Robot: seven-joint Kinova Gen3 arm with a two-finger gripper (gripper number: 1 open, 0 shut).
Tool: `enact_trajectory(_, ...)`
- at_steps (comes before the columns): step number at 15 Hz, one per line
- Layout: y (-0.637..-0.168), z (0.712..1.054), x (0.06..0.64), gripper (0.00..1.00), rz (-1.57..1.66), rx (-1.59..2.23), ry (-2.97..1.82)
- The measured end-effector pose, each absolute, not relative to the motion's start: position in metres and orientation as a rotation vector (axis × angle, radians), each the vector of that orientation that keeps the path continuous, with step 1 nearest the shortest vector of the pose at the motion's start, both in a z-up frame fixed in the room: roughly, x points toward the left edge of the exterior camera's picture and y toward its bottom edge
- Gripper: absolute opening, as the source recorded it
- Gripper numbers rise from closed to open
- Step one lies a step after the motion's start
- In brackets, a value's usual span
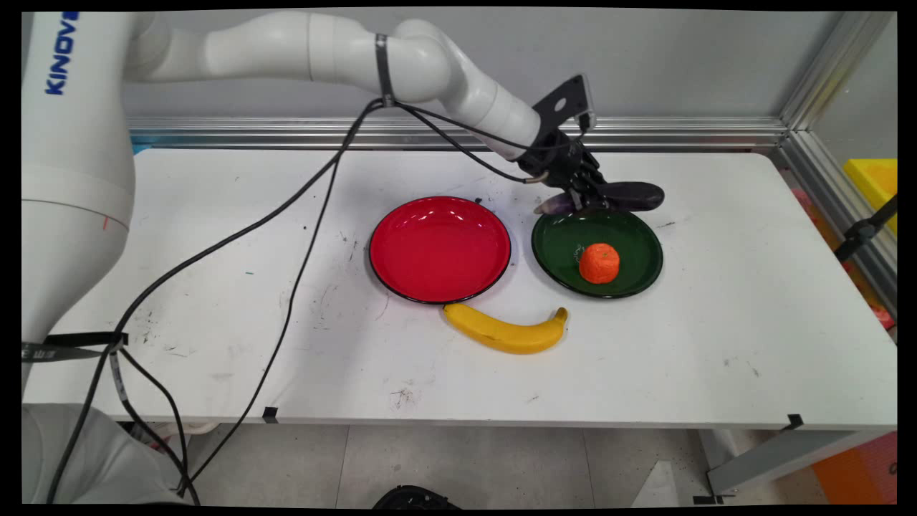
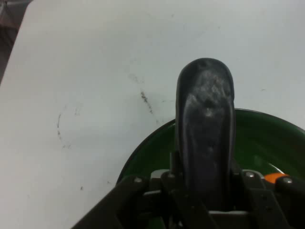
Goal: Place the picked object on the green plate
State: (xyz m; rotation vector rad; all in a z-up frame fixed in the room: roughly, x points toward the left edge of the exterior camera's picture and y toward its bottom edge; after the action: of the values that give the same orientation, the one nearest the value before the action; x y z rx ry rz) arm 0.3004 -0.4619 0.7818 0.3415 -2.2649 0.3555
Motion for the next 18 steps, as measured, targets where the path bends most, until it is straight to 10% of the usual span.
enact_trajectory(15,-0.474,0.729,0.274,0.0,0.329,0.39,-2.31)
enact_trajectory(16,-0.474,0.727,0.274,1.0,0.327,0.392,-2.312)
enact_trajectory(18,-0.474,0.726,0.273,1.0,0.324,0.397,-2.313)
